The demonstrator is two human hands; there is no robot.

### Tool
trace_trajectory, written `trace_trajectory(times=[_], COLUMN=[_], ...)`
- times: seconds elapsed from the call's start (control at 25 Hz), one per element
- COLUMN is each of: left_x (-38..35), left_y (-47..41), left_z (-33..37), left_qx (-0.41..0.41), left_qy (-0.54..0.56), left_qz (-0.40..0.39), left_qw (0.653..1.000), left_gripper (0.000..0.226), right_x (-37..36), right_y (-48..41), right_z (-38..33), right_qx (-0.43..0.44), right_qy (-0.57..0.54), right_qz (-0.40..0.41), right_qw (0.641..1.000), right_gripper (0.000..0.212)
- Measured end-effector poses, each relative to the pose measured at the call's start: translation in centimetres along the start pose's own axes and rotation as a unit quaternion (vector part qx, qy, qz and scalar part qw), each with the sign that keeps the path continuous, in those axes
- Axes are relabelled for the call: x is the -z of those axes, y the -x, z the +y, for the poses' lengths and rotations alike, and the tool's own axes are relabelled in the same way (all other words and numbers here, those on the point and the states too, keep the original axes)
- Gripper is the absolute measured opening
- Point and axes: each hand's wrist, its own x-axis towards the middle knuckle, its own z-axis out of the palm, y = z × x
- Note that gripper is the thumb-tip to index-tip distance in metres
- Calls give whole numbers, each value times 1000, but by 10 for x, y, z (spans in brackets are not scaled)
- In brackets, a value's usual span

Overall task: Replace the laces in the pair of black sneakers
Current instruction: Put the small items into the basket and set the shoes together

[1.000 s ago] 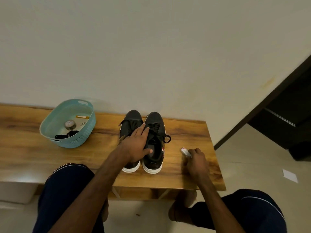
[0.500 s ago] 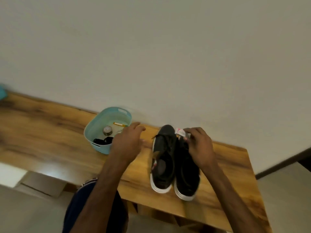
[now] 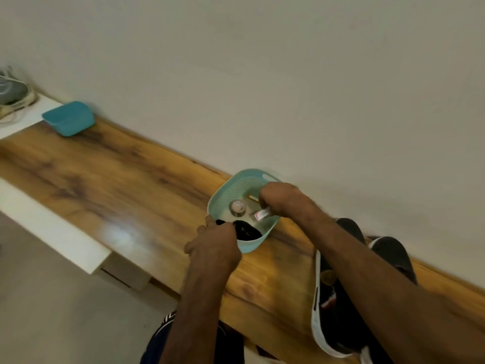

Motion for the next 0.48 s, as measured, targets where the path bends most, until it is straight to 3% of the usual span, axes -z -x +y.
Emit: trace_trajectory(times=[0.24, 0.48], left_x=[-1, -2], left_y=[-4, -3], left_z=[-7, -4], left_qx=[-7, -9], left_qy=[6, 14], left_qz=[-45, -54], left_qw=[999, 998], left_gripper=[57, 56], right_x=[-11, -6], right_y=[-24, -24], right_z=[-11, -14], right_qx=[-4, -23], right_qy=[-8, -17], right_qz=[-55, -47], right_qw=[998, 998], right_gripper=[28, 32])
